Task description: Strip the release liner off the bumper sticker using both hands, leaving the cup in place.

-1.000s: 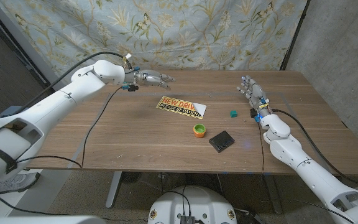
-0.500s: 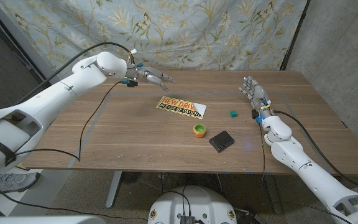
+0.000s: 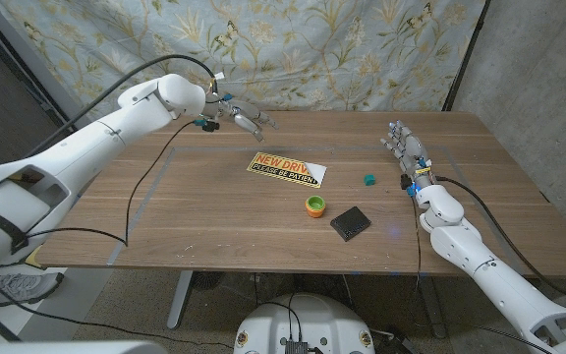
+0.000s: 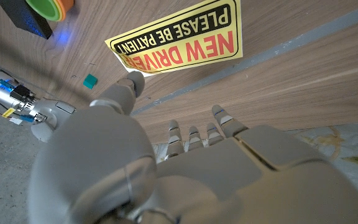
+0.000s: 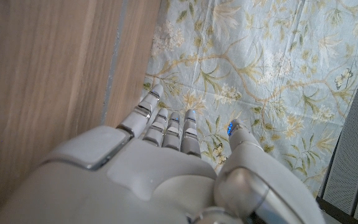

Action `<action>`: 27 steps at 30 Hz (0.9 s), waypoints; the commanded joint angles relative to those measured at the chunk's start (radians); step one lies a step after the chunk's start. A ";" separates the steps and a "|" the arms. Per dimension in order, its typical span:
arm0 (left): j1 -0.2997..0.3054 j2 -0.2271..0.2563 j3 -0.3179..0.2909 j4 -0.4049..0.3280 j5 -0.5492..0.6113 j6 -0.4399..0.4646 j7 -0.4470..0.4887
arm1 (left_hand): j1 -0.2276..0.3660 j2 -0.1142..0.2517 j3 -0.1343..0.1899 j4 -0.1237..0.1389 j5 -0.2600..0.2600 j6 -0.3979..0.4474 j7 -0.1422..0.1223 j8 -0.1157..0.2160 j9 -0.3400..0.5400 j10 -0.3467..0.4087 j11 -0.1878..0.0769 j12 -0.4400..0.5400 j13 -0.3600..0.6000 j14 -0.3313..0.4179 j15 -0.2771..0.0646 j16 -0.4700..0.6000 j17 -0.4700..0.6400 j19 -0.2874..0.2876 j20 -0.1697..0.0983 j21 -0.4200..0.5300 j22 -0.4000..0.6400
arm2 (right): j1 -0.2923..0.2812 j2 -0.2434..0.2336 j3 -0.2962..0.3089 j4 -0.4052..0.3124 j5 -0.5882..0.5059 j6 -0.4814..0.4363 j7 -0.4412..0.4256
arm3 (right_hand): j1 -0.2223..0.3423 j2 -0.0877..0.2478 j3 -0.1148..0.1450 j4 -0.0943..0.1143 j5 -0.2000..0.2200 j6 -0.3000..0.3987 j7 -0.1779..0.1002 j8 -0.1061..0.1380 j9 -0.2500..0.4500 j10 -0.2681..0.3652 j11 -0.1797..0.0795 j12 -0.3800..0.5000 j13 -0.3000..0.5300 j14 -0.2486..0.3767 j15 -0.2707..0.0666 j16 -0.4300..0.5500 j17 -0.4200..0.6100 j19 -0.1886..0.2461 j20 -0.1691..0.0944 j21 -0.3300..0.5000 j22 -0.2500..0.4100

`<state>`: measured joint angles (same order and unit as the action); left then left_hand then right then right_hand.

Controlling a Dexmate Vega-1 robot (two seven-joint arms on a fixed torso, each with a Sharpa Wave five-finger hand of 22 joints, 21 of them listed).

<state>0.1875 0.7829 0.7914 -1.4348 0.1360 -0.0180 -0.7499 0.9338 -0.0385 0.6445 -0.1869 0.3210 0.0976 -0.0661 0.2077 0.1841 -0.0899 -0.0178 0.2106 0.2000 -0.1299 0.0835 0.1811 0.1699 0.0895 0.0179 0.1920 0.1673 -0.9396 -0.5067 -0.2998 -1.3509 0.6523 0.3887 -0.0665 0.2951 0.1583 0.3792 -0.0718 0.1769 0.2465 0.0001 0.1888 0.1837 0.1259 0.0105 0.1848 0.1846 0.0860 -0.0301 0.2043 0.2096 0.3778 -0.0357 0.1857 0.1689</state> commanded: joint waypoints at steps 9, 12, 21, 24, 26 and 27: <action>-0.116 -0.086 0.080 0.092 0.148 -0.105 -0.061 | 0.034 -0.029 -0.028 0.008 -0.045 0.026 0.002 0.009 0.003 0.002 -0.008 0.009 0.005 -0.002 -0.006 0.003 0.006 -0.001 -0.002 0.001 0.005 | -0.041 -0.005 0.030 -0.028 0.020 0.020 -0.020 | 0.011 0.002 -0.001 -0.008 0.001 0.000 0.004 0.003 0.005 -0.007 0.007 0.005 0.005 -0.004 0.001 0.007 0.000 0.003 0.012 0.008 0.003; -0.129 -0.102 0.092 0.107 0.172 -0.133 -0.054 | 0.047 -0.031 -0.035 0.012 -0.060 0.055 0.005 0.018 0.004 0.013 -0.009 0.014 0.005 0.011 -0.011 0.007 0.006 0.009 -0.001 0.005 0.005 | -0.049 -0.006 0.038 -0.034 0.023 0.025 -0.024 | 0.011 0.002 -0.002 -0.008 0.001 -0.001 0.002 0.002 0.005 -0.010 0.005 0.005 0.005 -0.006 0.000 0.007 0.000 0.001 0.010 0.007 0.003; -0.168 -0.143 0.120 0.163 0.209 -0.208 -0.065 | 0.069 -0.029 -0.043 0.014 -0.076 0.107 0.009 0.032 0.007 0.024 -0.013 0.019 0.005 0.024 -0.018 0.008 0.006 0.024 -0.001 0.008 0.006 | -0.064 -0.006 0.055 -0.043 0.029 0.037 -0.038 | 0.010 0.002 -0.002 -0.008 0.001 -0.001 0.005 0.003 0.005 -0.015 0.012 0.004 0.005 -0.007 0.003 0.007 0.000 0.001 0.012 0.007 0.003; -0.185 -0.161 0.130 0.196 0.215 -0.238 -0.071 | 0.073 -0.028 -0.044 0.015 -0.079 0.114 0.003 0.034 0.007 0.025 -0.014 0.019 0.006 0.027 -0.019 0.008 0.006 0.027 -0.001 0.009 0.006 | -0.069 -0.002 0.060 -0.044 0.031 0.042 -0.046 | 0.010 0.002 -0.003 -0.008 0.001 -0.002 0.004 0.003 0.005 -0.017 0.015 0.004 0.005 -0.009 0.004 0.007 0.000 -0.001 0.012 0.007 0.003; -0.198 -0.175 0.138 0.222 0.218 -0.257 -0.075 | 0.077 -0.027 -0.045 0.015 -0.081 0.121 0.003 0.036 0.008 0.026 -0.016 0.019 0.006 0.028 -0.020 0.008 0.006 0.028 -0.001 0.009 0.007 | -0.071 0.000 0.064 -0.045 0.033 0.045 -0.049 | 0.010 0.002 -0.003 -0.008 0.001 -0.002 0.004 0.002 0.005 -0.019 0.015 0.003 0.005 -0.010 0.005 0.007 0.000 -0.001 0.012 0.007 0.003; -0.204 -0.183 0.142 0.235 0.220 -0.267 -0.076 | 0.078 -0.026 -0.045 0.015 -0.081 0.122 0.003 0.036 0.008 0.025 -0.015 0.019 0.006 0.028 -0.019 0.008 0.006 0.029 0.000 0.009 0.007 | -0.072 0.001 0.065 -0.046 0.033 0.046 -0.051 | 0.010 0.002 -0.003 -0.008 0.001 -0.003 0.004 0.002 0.005 -0.020 0.016 0.003 0.005 -0.009 0.006 0.007 0.000 -0.001 0.012 0.007 0.003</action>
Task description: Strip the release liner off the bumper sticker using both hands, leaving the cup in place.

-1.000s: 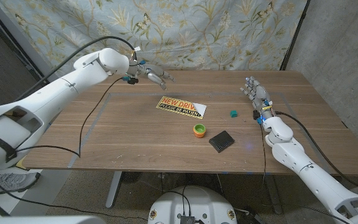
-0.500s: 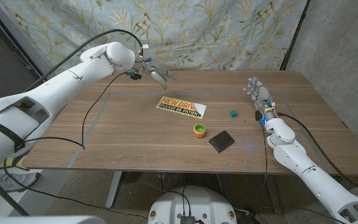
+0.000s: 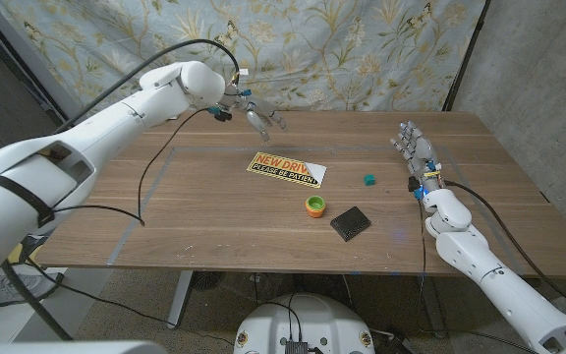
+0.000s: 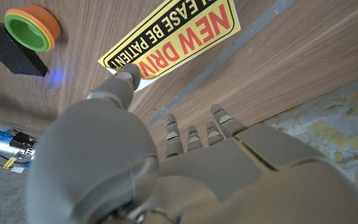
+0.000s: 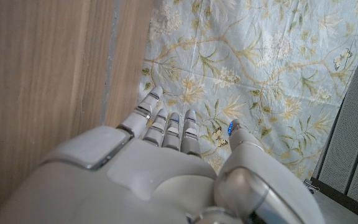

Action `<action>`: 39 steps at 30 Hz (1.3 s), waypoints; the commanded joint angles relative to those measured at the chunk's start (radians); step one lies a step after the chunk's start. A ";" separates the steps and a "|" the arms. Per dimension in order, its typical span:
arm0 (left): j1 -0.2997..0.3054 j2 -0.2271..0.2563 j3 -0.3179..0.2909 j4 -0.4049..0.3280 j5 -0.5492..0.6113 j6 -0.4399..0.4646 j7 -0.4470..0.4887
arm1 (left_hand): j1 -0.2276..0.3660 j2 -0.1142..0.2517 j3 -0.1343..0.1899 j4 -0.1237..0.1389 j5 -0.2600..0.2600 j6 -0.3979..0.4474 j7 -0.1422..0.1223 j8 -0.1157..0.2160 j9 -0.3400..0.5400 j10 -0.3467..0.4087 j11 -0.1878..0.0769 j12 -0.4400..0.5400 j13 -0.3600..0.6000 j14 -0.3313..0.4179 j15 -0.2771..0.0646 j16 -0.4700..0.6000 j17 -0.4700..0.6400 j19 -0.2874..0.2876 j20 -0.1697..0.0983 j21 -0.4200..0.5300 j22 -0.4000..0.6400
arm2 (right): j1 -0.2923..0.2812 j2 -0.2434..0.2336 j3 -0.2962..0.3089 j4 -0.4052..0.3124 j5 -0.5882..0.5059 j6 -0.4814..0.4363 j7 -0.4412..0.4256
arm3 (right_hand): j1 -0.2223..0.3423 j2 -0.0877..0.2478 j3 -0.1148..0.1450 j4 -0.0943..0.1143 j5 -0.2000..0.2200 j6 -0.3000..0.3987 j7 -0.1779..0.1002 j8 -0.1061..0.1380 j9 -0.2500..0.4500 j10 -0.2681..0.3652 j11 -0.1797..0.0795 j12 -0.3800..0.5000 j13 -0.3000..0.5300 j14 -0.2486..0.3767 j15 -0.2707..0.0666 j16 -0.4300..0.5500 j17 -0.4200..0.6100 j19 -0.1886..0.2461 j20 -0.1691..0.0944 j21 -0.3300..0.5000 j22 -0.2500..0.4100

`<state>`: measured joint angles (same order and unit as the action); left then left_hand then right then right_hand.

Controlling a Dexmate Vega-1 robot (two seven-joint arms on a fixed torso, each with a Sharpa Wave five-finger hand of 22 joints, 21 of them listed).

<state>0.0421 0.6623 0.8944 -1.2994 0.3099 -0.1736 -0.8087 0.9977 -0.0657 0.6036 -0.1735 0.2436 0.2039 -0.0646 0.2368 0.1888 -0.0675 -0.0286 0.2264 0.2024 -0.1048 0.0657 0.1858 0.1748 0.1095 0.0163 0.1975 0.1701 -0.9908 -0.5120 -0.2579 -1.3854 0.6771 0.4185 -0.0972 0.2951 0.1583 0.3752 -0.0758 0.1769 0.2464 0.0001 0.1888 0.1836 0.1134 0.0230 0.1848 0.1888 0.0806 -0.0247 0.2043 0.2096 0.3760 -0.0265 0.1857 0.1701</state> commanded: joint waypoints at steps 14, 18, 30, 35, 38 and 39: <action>-0.131 -0.159 0.096 0.276 0.059 -0.248 -0.013 | 0.027 0.003 -0.009 0.003 -0.010 0.020 0.002 0.003 0.004 0.007 -0.007 0.005 0.003 0.007 -0.005 0.002 0.002 0.012 -0.003 0.003 0.004 | -0.021 0.016 0.039 -0.014 0.011 0.033 -0.036 | 0.009 0.002 0.000 -0.005 0.001 -0.007 0.011 0.001 0.005 -0.016 0.017 0.003 0.001 -0.008 0.008 0.007 0.000 -0.001 0.005 0.006 0.001; -0.152 -0.190 0.116 0.340 0.059 -0.293 -0.011 | 0.030 0.003 -0.012 0.004 -0.012 0.011 0.000 -0.002 0.005 0.005 -0.008 0.004 0.003 0.006 -0.007 0.002 0.002 0.011 -0.005 0.002 0.004 | -0.018 0.018 0.040 -0.013 0.012 0.034 -0.037 | 0.009 0.002 0.000 -0.005 0.001 -0.007 0.011 0.002 0.005 -0.018 0.018 0.003 0.001 -0.010 0.009 0.006 0.000 -0.002 0.003 0.006 0.001; -0.232 -0.311 0.204 0.601 0.090 -0.477 0.045 | 0.036 0.004 -0.017 0.006 -0.017 0.005 0.000 -0.008 0.005 0.001 -0.012 0.002 0.004 0.005 -0.009 0.000 0.002 0.009 -0.006 0.000 0.004 | -0.014 0.029 0.036 -0.006 0.007 0.033 -0.045 | 0.011 0.003 0.000 -0.007 0.001 -0.006 0.013 0.002 0.006 -0.021 0.021 0.004 0.001 -0.011 0.008 0.006 -0.001 -0.004 0.000 0.006 0.001; -0.275 -0.378 0.252 0.749 0.113 -0.553 0.111 | 0.038 0.005 -0.019 0.007 -0.018 0.005 0.000 -0.010 0.005 0.002 -0.012 0.002 0.004 0.008 -0.010 0.001 0.002 0.010 -0.006 0.000 0.004 | -0.009 0.034 0.033 -0.004 0.006 0.027 -0.053 | 0.014 0.004 0.002 -0.009 0.001 -0.004 0.017 0.003 0.006 -0.021 0.022 0.005 0.001 -0.010 0.009 0.007 -0.001 -0.003 0.001 0.007 0.001; -0.295 -0.407 0.282 0.813 0.127 -0.591 0.159 | 0.039 0.005 -0.020 0.007 -0.019 0.003 0.001 -0.011 0.005 0.001 -0.012 0.002 0.004 0.009 -0.009 0.001 0.002 0.010 -0.006 0.000 0.004 | -0.005 0.036 0.032 -0.003 0.005 0.025 -0.055 | 0.014 0.004 0.002 -0.009 0.001 -0.003 0.018 0.004 0.006 -0.020 0.024 0.006 0.001 -0.009 0.009 0.007 -0.001 -0.003 0.002 0.007 0.001; -0.301 -0.414 0.294 0.828 0.134 -0.601 0.176 | 0.039 0.006 -0.021 0.007 -0.020 0.003 0.000 -0.012 0.005 0.002 -0.012 0.003 0.004 0.009 -0.010 0.001 0.002 0.010 -0.006 0.000 0.004 | -0.004 0.037 0.032 -0.002 0.005 0.025 -0.055 | 0.014 0.004 0.002 -0.010 0.001 -0.003 0.018 0.004 0.006 -0.020 0.024 0.006 0.001 -0.009 0.010 0.007 -0.001 -0.002 0.002 0.007 0.001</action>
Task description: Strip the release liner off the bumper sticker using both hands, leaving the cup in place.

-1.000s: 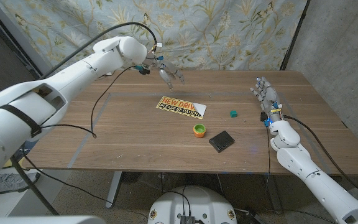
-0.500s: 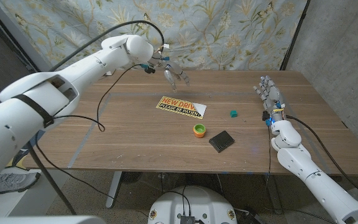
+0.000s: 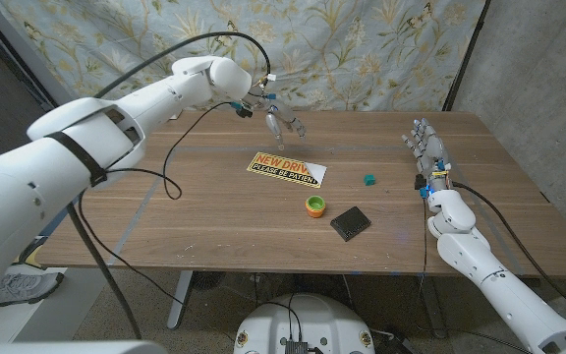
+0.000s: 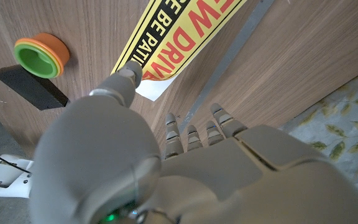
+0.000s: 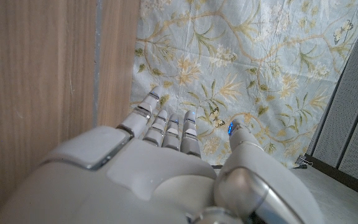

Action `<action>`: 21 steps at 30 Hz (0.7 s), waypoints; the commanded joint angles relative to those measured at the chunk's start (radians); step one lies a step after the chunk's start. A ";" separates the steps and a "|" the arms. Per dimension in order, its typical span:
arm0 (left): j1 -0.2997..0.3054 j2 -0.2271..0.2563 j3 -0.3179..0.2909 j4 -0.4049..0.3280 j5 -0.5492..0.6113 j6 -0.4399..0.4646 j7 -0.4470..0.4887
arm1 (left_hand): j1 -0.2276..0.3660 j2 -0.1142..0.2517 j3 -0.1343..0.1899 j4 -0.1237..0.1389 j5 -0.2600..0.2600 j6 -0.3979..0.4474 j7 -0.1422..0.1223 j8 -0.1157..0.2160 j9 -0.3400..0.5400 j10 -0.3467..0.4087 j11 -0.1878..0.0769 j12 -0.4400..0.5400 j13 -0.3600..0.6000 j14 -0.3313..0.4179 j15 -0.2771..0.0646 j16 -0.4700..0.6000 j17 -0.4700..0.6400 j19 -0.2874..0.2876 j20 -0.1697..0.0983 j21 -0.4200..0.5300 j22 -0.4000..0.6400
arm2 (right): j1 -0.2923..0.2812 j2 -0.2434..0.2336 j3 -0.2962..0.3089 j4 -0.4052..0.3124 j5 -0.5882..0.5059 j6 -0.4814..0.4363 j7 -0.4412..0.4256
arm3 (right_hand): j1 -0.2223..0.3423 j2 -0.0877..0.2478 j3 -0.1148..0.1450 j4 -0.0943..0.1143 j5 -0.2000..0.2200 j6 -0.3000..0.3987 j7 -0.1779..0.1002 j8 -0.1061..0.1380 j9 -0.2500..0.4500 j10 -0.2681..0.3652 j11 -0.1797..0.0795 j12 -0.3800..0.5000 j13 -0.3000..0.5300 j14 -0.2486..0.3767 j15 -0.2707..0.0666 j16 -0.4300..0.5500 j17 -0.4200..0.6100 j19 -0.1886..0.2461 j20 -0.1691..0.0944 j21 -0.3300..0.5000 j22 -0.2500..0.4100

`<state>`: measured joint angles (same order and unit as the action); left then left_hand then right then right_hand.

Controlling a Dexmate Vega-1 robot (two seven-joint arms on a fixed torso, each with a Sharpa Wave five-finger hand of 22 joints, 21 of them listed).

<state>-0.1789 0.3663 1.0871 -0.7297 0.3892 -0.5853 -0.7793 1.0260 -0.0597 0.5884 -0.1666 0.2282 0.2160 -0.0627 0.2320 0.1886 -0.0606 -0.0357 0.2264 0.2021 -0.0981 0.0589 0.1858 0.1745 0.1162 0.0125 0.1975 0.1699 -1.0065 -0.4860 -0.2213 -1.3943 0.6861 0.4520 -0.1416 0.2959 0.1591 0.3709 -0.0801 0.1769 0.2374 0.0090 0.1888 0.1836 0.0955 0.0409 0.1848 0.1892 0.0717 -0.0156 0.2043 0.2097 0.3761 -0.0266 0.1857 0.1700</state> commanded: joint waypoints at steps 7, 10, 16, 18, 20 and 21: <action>-0.098 -0.137 0.167 0.302 0.089 -0.220 0.265 | 0.015 0.002 -0.009 0.002 -0.006 -0.004 -0.001 -0.007 0.006 0.003 -0.008 0.006 0.004 0.010 -0.008 0.003 0.002 0.008 -0.004 0.001 0.005 | 0.015 0.012 -0.004 0.005 -0.002 -0.014 -0.016 | 0.015 0.004 0.007 -0.006 0.001 0.006 0.008 0.004 0.006 -0.002 0.004 0.007 0.001 -0.001 0.000 0.007 -0.002 -0.004 -0.001 0.007 0.002; -0.097 -0.137 0.185 0.307 0.097 -0.228 0.311 | 0.016 0.003 -0.011 0.003 -0.007 -0.001 -0.001 -0.007 0.006 0.004 -0.009 0.006 0.004 0.012 -0.009 0.004 0.002 0.010 -0.007 0.002 0.005 | 0.015 0.010 -0.002 0.006 -0.001 -0.015 -0.017 | 0.015 0.004 0.007 -0.007 0.001 0.008 0.011 0.004 0.006 -0.002 0.007 0.007 0.001 0.000 0.002 0.008 -0.002 -0.002 0.001 0.007 0.002; -0.099 -0.141 0.218 0.317 0.115 -0.241 0.391 | 0.019 0.005 -0.014 0.004 -0.008 0.007 0.002 -0.007 0.007 0.009 -0.013 0.008 0.004 0.021 -0.015 0.006 0.002 0.015 -0.011 0.003 0.005 | 0.013 0.009 0.002 0.009 0.001 -0.017 -0.022 | 0.016 0.005 0.007 -0.007 0.001 0.008 0.010 0.004 0.006 -0.003 0.004 0.007 0.001 -0.001 0.000 0.008 -0.002 -0.003 0.000 0.007 0.002; -0.100 -0.148 0.224 0.326 0.108 -0.237 0.394 | 0.020 0.005 -0.015 0.004 -0.008 0.008 0.003 -0.007 0.007 0.011 -0.013 0.008 0.004 0.024 -0.015 0.006 0.002 0.018 -0.011 0.004 0.005 | 0.012 0.009 0.003 0.009 0.003 -0.020 -0.022 | 0.016 0.005 0.007 -0.007 0.001 0.009 0.010 0.004 0.006 -0.002 0.003 0.008 0.001 -0.001 0.000 0.008 -0.002 -0.003 0.000 0.007 0.002; -0.101 -0.152 0.233 0.329 0.108 -0.234 0.404 | 0.021 0.006 -0.016 0.005 -0.008 0.010 0.003 -0.007 0.007 0.014 -0.013 0.009 0.005 0.025 -0.015 0.006 0.002 0.019 -0.011 0.004 0.005 | 0.011 0.008 0.003 0.008 0.004 -0.023 -0.022 | 0.016 0.005 0.007 -0.007 0.000 0.009 0.009 0.005 0.006 -0.003 0.003 0.008 0.001 -0.001 -0.001 0.008 -0.001 -0.004 0.000 0.007 0.002; -0.102 -0.154 0.236 0.332 0.105 -0.234 0.406 | 0.021 0.006 -0.017 0.005 -0.008 0.011 0.002 -0.007 0.007 0.013 -0.013 0.009 0.005 0.026 -0.016 0.006 0.002 0.019 -0.012 0.004 0.005 | 0.011 0.007 0.004 0.007 0.005 -0.025 -0.024 | 0.016 0.005 0.008 -0.007 0.000 0.009 0.009 0.004 0.006 -0.003 0.002 0.008 0.001 -0.001 -0.001 0.008 -0.001 -0.004 -0.002 0.007 0.002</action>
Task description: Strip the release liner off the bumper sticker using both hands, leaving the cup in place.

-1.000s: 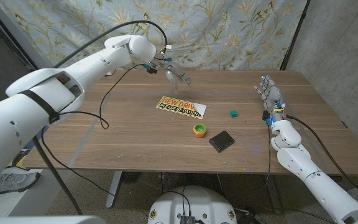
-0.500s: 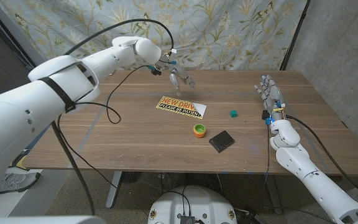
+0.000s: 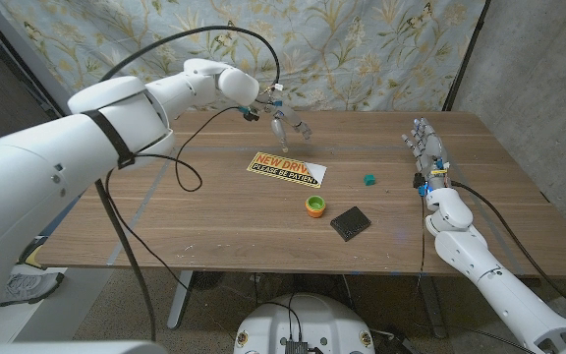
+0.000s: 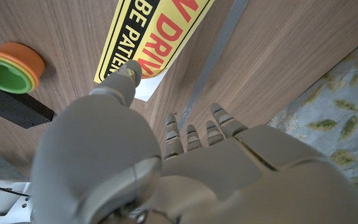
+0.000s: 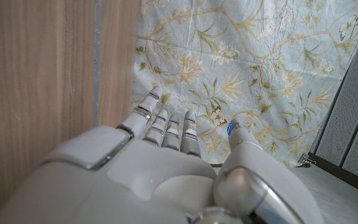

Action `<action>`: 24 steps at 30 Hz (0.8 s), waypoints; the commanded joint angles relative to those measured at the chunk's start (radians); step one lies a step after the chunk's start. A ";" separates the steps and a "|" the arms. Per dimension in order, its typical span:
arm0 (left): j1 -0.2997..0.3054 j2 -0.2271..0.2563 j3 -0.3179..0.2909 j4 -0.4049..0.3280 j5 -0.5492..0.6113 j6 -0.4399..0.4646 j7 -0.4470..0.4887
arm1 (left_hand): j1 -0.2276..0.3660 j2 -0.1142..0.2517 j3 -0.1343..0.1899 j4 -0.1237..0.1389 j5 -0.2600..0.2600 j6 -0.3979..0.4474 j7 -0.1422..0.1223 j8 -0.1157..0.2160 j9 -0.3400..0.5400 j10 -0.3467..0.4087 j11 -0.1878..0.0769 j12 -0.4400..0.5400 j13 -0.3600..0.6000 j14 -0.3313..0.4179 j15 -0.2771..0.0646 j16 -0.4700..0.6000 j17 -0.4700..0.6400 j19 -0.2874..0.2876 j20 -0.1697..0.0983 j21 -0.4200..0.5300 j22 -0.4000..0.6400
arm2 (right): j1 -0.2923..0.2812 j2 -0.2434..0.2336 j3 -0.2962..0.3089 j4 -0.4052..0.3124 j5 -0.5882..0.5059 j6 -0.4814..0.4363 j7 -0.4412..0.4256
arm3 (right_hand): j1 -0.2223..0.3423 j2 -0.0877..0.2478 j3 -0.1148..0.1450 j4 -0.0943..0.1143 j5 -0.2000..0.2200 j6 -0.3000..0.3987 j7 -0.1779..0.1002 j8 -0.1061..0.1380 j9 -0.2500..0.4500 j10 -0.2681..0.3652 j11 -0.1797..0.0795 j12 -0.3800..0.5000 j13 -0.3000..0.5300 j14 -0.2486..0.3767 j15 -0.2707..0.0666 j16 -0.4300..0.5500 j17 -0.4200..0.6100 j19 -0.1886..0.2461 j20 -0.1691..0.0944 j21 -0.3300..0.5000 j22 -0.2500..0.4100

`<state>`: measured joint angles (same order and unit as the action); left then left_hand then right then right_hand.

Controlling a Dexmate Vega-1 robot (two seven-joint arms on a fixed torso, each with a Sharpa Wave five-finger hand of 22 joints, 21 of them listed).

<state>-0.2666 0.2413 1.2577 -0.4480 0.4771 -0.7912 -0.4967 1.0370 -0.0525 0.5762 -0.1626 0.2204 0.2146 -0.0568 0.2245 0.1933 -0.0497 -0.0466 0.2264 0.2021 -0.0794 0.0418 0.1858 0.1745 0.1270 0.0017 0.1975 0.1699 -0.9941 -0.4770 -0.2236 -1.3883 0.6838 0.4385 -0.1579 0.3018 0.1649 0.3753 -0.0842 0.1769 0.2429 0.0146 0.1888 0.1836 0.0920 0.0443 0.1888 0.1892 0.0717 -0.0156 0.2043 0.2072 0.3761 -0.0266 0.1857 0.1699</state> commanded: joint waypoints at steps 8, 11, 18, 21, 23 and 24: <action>-0.006 -0.033 0.081 0.044 0.005 -0.022 0.134 | 0.012 0.002 -0.008 0.002 -0.001 0.020 -0.006 0.001 0.003 0.002 0.000 0.008 0.005 0.009 0.000 0.005 0.003 0.008 -0.003 0.003 0.005 | 0.000 -0.002 0.009 0.006 0.010 -0.010 -0.007 | 0.010 0.000 0.004 -0.002 0.000 0.003 0.003 0.004 0.006 -0.001 0.001 0.004 0.001 -0.003 -0.002 0.009 0.002 -0.006 -0.003 0.007 0.002; -0.001 -0.039 0.088 0.047 0.011 -0.015 0.153 | 0.013 0.003 -0.010 0.003 -0.001 0.021 0.002 0.000 0.003 0.000 -0.002 0.008 0.005 0.009 -0.001 0.004 0.003 0.008 -0.004 0.003 0.005 | -0.001 -0.006 0.011 0.004 0.007 -0.010 -0.006 | 0.010 0.000 0.004 -0.002 0.000 0.003 0.001 0.004 0.006 -0.001 -0.001 0.004 0.001 -0.002 -0.003 0.009 0.002 -0.007 -0.004 0.007 0.002; 0.005 -0.059 0.109 0.059 0.011 0.000 0.171 | 0.014 0.006 -0.013 0.004 -0.002 0.013 0.011 -0.005 0.004 -0.001 -0.003 0.007 0.005 0.008 -0.001 0.003 0.003 0.006 -0.005 0.002 0.005 | -0.001 -0.013 0.014 0.003 0.002 -0.012 -0.011 | 0.011 0.000 0.004 -0.002 0.000 0.003 0.002 0.004 0.006 -0.002 -0.001 0.004 0.001 -0.003 -0.003 0.009 0.002 -0.007 -0.004 0.007 0.002; 0.010 -0.064 0.112 0.060 0.003 0.003 0.170 | 0.015 0.006 -0.015 0.004 -0.002 0.013 0.012 -0.006 0.004 -0.002 -0.003 0.006 0.005 0.008 0.000 0.003 0.003 0.006 -0.006 0.002 0.006 | -0.002 -0.015 0.015 0.002 0.000 -0.012 -0.014 | 0.012 0.001 0.004 -0.003 0.000 0.004 0.004 0.004 0.006 -0.002 -0.001 0.004 0.001 -0.002 0.000 0.010 0.002 -0.006 -0.001 0.007 0.002; 0.014 -0.064 0.113 0.058 0.000 -0.002 0.176 | 0.015 0.007 -0.016 0.004 -0.002 0.013 0.011 -0.006 0.004 -0.002 -0.002 0.006 0.005 0.009 0.000 0.003 0.003 0.006 -0.006 0.002 0.006 | -0.002 -0.016 0.016 0.002 0.000 -0.014 -0.015 | 0.011 0.001 0.004 -0.003 0.000 0.003 0.001 0.004 0.006 -0.003 -0.002 0.004 0.001 -0.003 -0.002 0.010 0.002 -0.007 -0.004 0.007 0.002; 0.016 -0.065 0.114 0.058 -0.002 -0.003 0.175 | 0.015 0.007 -0.016 0.005 -0.002 0.014 0.012 -0.006 0.004 -0.001 -0.003 0.006 0.005 0.010 -0.001 0.003 0.003 0.006 -0.006 0.002 0.006 | -0.001 -0.016 0.016 0.003 0.000 -0.015 -0.015 | 0.011 0.000 0.004 -0.003 0.000 0.004 0.003 0.004 0.006 -0.002 0.000 0.004 0.001 -0.002 -0.001 0.010 0.002 -0.007 -0.002 0.007 0.002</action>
<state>-0.2658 0.1924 1.3510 -0.3966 0.4854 -0.8084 -0.3628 1.0410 -0.0486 0.5623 -0.1597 0.2205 0.2250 -0.0499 0.2245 0.1931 -0.0499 -0.0464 0.2264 0.2020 -0.0694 0.0411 0.1858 0.1744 0.1269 0.0018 0.1975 0.1698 -0.9944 -0.4822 -0.2145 -1.3849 0.6892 0.4277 -0.1665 0.3017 0.1649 0.3753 -0.0841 0.1769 0.2429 0.0145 0.1888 0.1836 0.0921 0.0443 0.1887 0.1891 0.0717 -0.0156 0.2043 0.2071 0.3724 -0.0303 0.1857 0.1698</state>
